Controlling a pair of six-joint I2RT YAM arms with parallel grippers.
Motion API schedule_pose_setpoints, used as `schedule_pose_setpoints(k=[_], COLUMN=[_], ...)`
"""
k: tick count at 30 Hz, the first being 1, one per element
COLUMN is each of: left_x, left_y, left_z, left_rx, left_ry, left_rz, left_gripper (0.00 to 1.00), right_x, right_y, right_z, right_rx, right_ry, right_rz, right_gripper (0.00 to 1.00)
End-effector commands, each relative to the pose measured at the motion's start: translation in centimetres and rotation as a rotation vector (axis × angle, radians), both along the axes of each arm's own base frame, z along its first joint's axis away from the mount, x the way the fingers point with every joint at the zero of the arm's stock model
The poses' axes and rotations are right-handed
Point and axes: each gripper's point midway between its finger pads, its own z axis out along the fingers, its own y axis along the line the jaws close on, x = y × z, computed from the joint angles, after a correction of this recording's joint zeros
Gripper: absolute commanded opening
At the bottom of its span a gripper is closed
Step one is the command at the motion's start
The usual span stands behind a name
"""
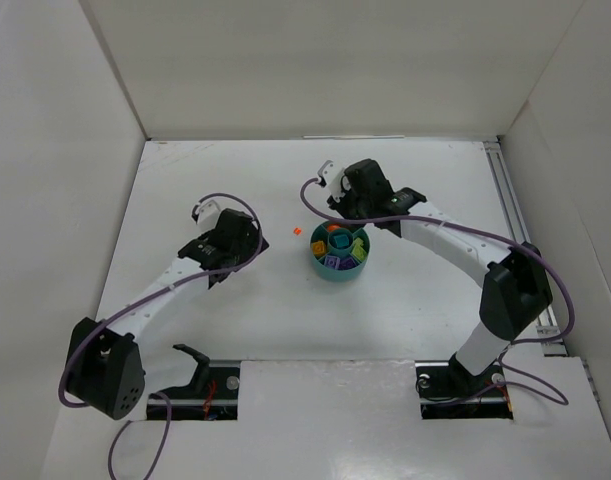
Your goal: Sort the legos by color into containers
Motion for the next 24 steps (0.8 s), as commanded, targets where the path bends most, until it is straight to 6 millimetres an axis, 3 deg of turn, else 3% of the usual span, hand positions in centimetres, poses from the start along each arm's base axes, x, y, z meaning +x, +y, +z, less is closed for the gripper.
schedule_pose_setpoints(k=[1,10,15,16,17,18,19,21,22,23,24], left_x=[1.7,2.5,4.9,5.4,5.7,6.3,7.3,8.5,8.8,9.7,10.1], left_y=[-0.9,-2.0,-3.8,-4.1,-4.7,-5.0,-5.7,-6.9,-7.7,-8.8,-8.8], left_z=[2.3,1.5,1.8,1.7,1.7,0.6,1.4,1.2,-0.3,0.5,0.0], left_rx=[-0.026,-0.017,-0.032,-0.027,-0.025,-0.015,-0.018,-0.006,0.020,0.030,0.052], left_ry=[-0.073,-0.059,-0.101,-0.103,-0.102,-0.078,-0.091,-0.090,-0.055,-0.072,-0.056], left_rz=[-0.028,-0.091,-0.153,-0.160,-0.185,-0.185,-0.201,-0.228,-0.257,-0.278,-0.278], left_gripper=[1.00,1.00,1.00,1.00,1.00,1.00,1.00,0.98,0.96,0.95,0.93], right_x=[0.2,0.3,0.6,0.7,0.5,0.7,0.7,0.6,0.7,0.7,0.7], right_y=[-0.1,-0.2,-1.0,-1.6,-2.3,-2.9,-3.9,-5.3,-6.6,-7.4,-8.1], right_z=[0.2,0.4,1.6,2.7,2.7,3.3,3.9,3.8,3.3,3.6,3.6], right_rx=[0.010,0.005,0.004,0.014,0.004,0.005,0.015,0.020,0.011,0.022,0.021], right_ry=[-0.004,-0.008,-0.041,-0.067,-0.067,-0.081,-0.094,-0.092,-0.082,-0.087,-0.086], right_rz=[0.008,0.002,-0.047,-0.064,-0.090,-0.111,-0.139,-0.184,-0.212,-0.235,-0.250], right_gripper=[0.28,0.43,0.43,0.43,0.43,0.43,0.43,0.44,0.44,0.44,0.44])
